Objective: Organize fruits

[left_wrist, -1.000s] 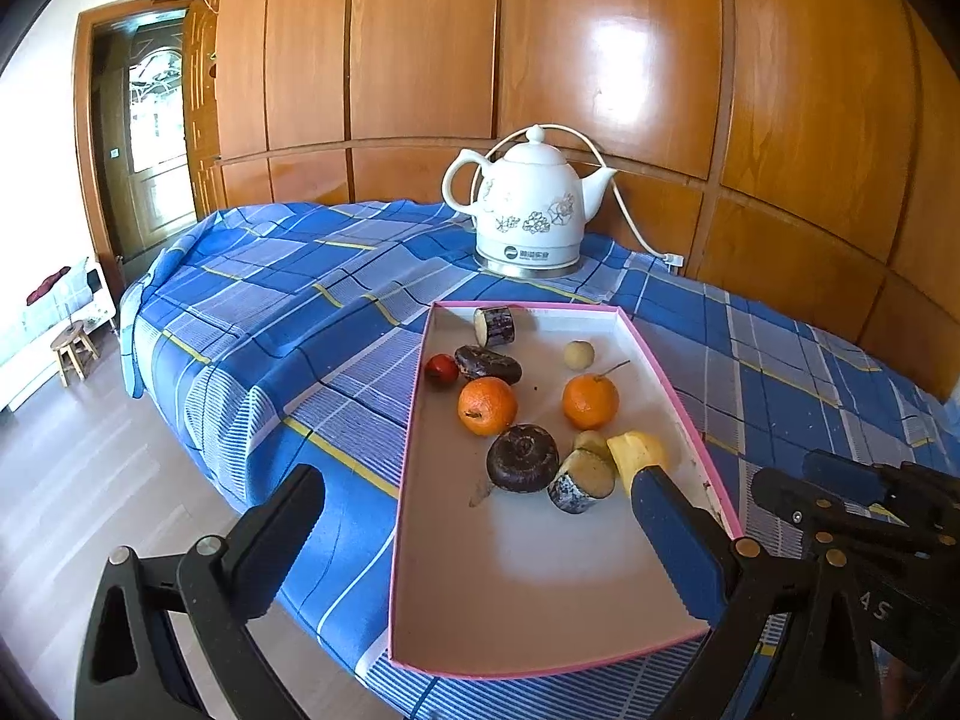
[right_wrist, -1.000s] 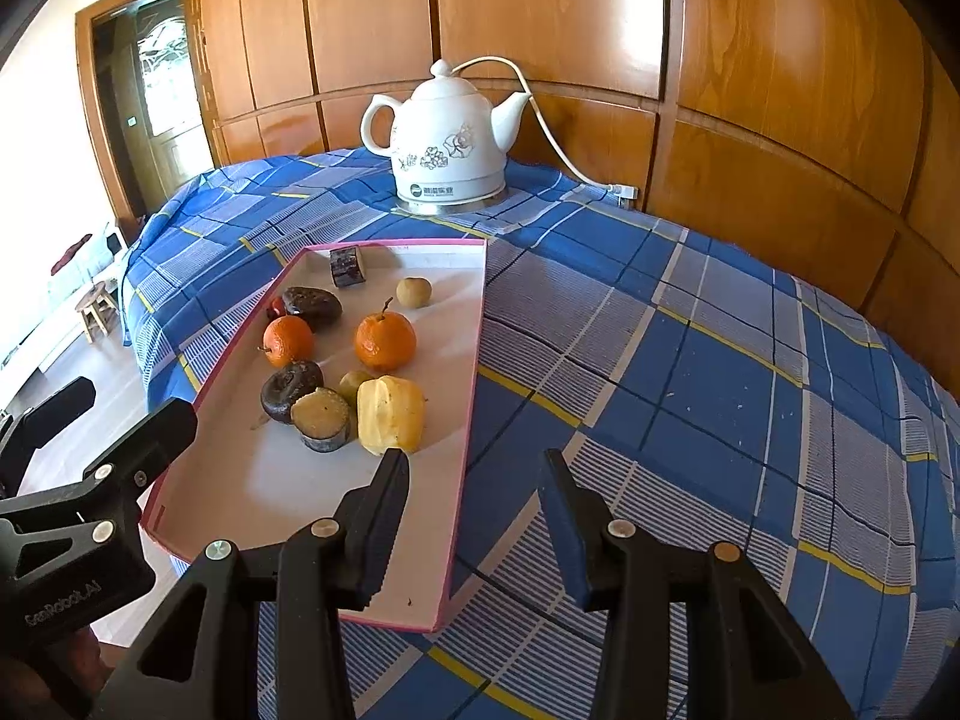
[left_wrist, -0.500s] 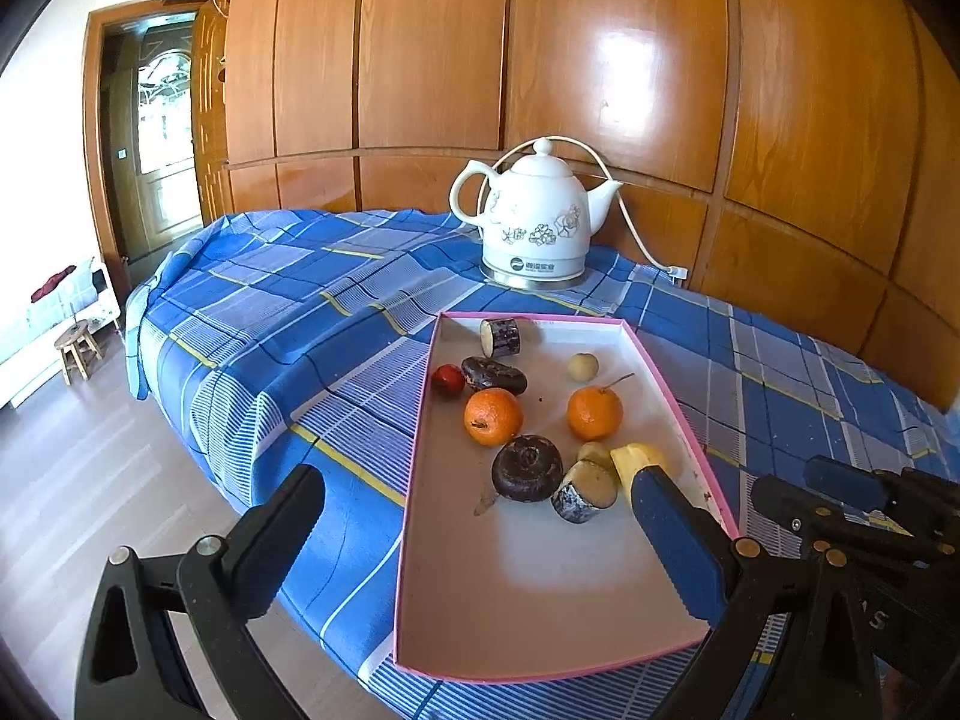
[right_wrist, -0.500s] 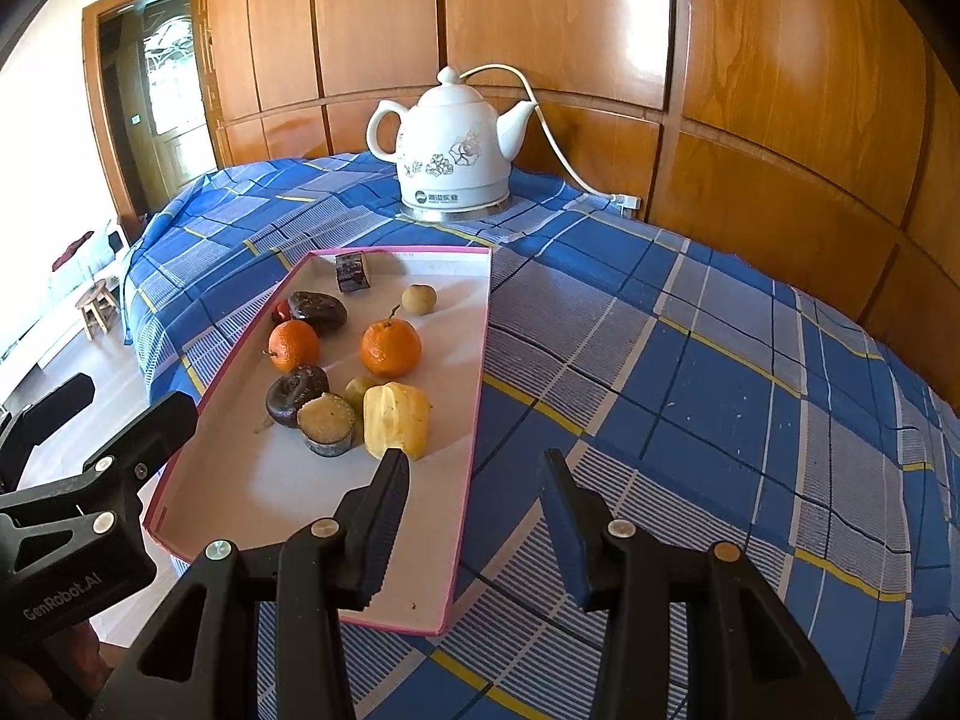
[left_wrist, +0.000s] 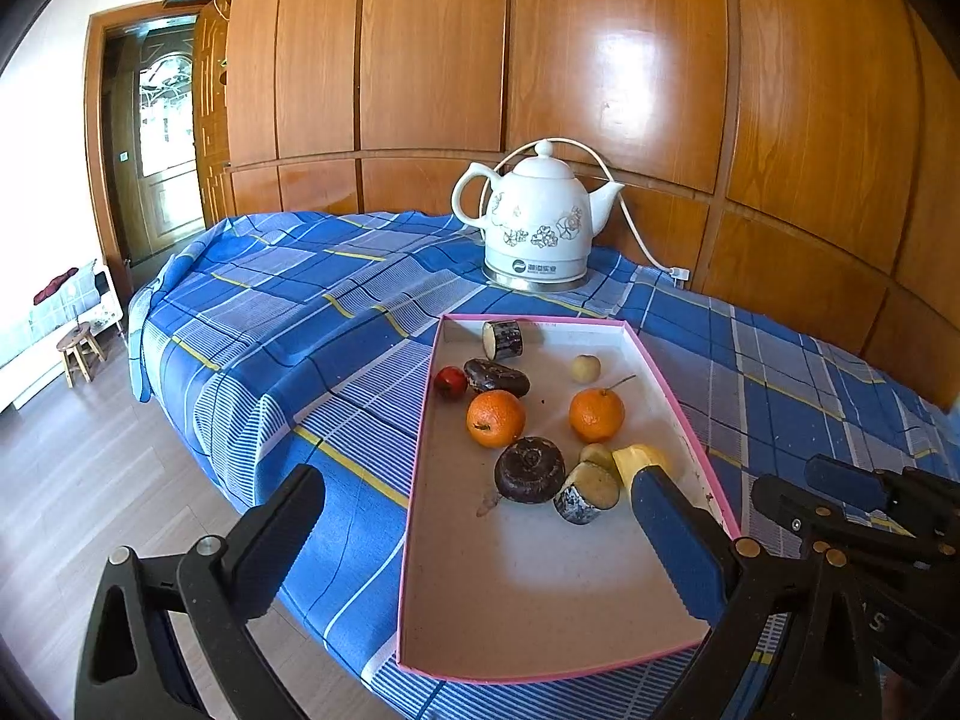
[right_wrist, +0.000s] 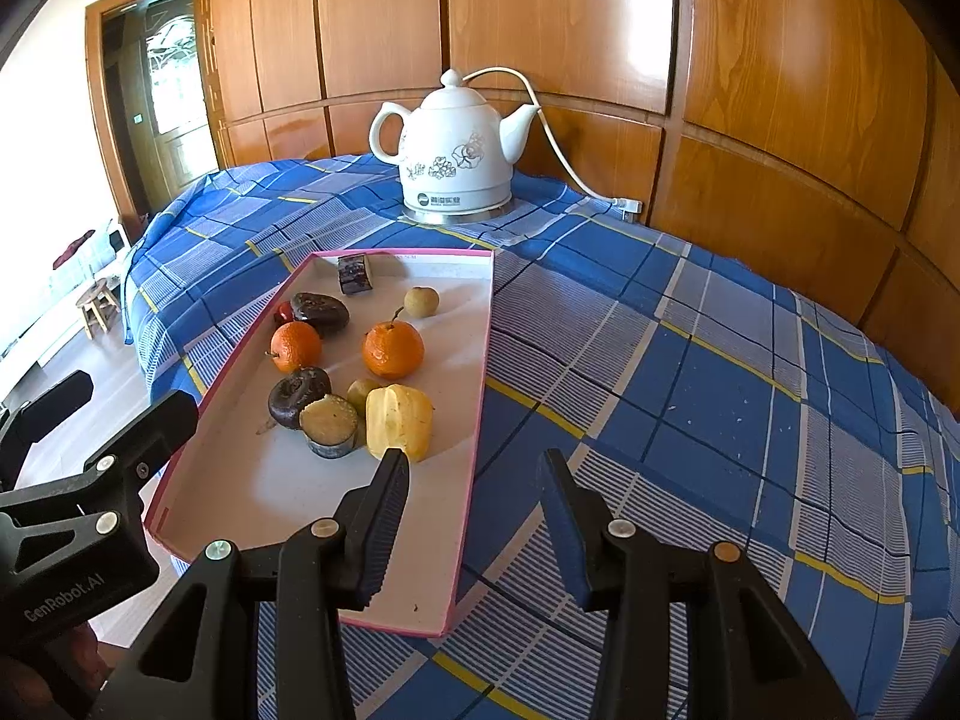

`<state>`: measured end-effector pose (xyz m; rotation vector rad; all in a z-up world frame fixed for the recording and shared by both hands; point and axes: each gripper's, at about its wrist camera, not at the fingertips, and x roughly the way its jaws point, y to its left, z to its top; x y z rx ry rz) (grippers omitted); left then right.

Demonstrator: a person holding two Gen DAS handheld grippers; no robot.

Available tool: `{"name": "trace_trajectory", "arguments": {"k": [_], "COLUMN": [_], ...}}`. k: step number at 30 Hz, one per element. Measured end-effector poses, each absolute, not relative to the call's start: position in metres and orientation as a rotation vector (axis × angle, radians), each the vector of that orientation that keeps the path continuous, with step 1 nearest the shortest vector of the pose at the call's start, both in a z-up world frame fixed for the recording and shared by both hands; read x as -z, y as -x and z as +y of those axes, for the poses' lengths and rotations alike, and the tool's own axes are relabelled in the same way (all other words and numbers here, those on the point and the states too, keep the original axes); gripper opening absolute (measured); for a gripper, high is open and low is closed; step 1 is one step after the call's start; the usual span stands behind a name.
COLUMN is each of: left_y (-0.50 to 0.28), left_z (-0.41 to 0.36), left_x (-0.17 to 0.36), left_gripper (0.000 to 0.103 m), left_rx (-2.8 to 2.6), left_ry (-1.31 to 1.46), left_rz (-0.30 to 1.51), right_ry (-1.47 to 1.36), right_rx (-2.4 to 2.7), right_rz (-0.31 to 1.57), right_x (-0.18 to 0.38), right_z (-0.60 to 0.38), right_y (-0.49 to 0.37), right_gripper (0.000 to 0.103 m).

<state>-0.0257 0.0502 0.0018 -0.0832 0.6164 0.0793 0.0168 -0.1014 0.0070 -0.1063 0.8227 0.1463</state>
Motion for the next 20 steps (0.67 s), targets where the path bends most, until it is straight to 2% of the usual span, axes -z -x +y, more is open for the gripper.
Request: {"name": "trace_trajectory", "arguments": {"k": [20], "left_y": [0.0243], "left_z": [0.053], "left_x": [0.0011], "left_gripper": [0.103], "left_rx": [-0.079], "left_ry": [0.082], "left_rz": [0.63], "right_ry": [0.098], "right_rx": [-0.154], "right_rz": [0.828], "right_x": [-0.0052], "right_z": [-0.1058], "right_y": [-0.019], "right_gripper": [0.045]}}
